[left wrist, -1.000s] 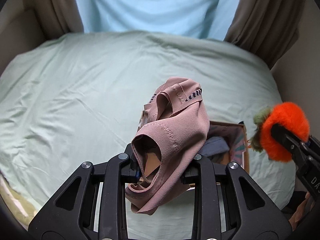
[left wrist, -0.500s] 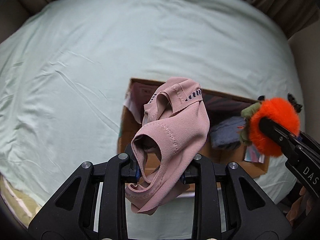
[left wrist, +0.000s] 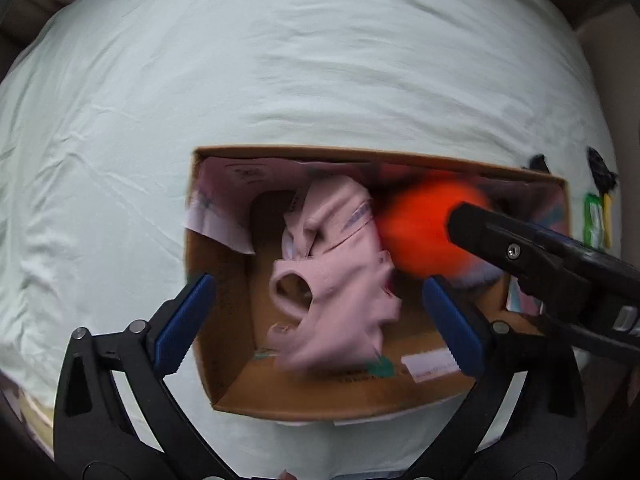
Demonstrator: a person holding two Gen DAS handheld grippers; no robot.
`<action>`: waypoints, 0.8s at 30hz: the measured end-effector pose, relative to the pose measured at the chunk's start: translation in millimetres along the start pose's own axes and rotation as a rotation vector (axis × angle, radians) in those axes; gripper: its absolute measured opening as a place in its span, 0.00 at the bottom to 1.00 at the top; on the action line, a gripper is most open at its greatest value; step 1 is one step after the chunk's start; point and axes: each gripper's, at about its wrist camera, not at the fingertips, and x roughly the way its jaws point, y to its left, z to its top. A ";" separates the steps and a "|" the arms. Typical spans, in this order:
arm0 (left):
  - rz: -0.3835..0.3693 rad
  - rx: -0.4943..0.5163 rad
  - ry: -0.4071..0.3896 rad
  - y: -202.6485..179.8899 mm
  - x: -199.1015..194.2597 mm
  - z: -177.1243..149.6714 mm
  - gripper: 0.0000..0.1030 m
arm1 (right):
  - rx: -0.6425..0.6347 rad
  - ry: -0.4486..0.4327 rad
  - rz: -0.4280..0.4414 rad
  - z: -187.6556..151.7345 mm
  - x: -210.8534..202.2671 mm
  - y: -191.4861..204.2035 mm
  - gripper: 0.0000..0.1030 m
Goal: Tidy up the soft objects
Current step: 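Carry the pink fabric and orange pompom into the box and release both, then move both tools back toward the green packet and round pad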
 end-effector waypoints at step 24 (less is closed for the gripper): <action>0.064 0.053 -0.144 -1.0 -82.8 -40.5 1.00 | -0.186 -0.173 -0.053 -37.0 -83.6 37.0 1.00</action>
